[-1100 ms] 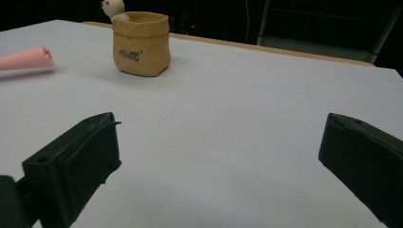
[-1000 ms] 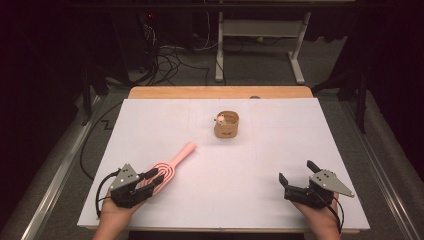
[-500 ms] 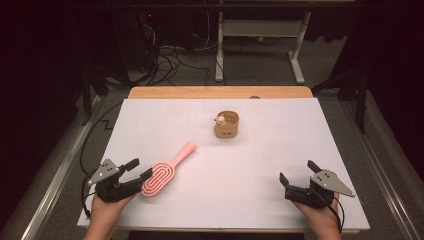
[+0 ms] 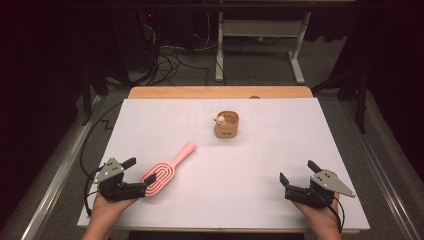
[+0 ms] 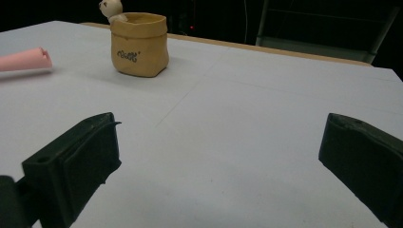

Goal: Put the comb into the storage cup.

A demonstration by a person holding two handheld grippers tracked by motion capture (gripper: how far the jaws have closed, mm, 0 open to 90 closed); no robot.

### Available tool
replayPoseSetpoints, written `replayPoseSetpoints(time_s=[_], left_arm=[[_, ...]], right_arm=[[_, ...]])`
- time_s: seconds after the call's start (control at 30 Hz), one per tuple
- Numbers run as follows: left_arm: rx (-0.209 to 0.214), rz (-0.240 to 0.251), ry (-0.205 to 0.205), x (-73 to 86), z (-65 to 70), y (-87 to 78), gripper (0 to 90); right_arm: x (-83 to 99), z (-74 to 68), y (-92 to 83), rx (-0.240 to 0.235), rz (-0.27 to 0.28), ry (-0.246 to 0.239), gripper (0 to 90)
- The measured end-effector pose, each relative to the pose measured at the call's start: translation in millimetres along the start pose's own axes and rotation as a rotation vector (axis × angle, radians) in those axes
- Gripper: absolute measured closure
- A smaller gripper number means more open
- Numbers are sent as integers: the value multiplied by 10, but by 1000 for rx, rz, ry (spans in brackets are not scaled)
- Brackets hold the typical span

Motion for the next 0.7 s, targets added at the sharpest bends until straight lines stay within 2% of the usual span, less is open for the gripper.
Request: replayPoseSetpoints(time_s=[0.1, 0.23, 0.3, 0.47, 0.7], left_arm=[[9, -21, 4, 19, 10, 31, 0], [7, -41, 7, 35, 18, 51, 0], [9, -71, 13, 61, 25, 75, 0], [-1, -183, 43, 167, 57, 178, 0], [-12, -259, 78, 237, 84, 244, 0]], right_arm=[[2, 2, -1, 0, 0, 4, 4], [1, 0, -3, 0, 1, 5, 4], [2, -3, -2, -2, 0, 4, 4], [5, -4, 2, -1, -1, 3, 4], [6, -3, 1, -2, -2, 0, 4]])
Point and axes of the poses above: each handheld gripper's, and its own axes: y roughly forward along the jaws, x roughly out of its underside, z roughly to its right, the point moved 6 cm from there along y, roughly forward along the jaws, and after that the axes turned 3 degrees about -x, right-handed, at the moved point
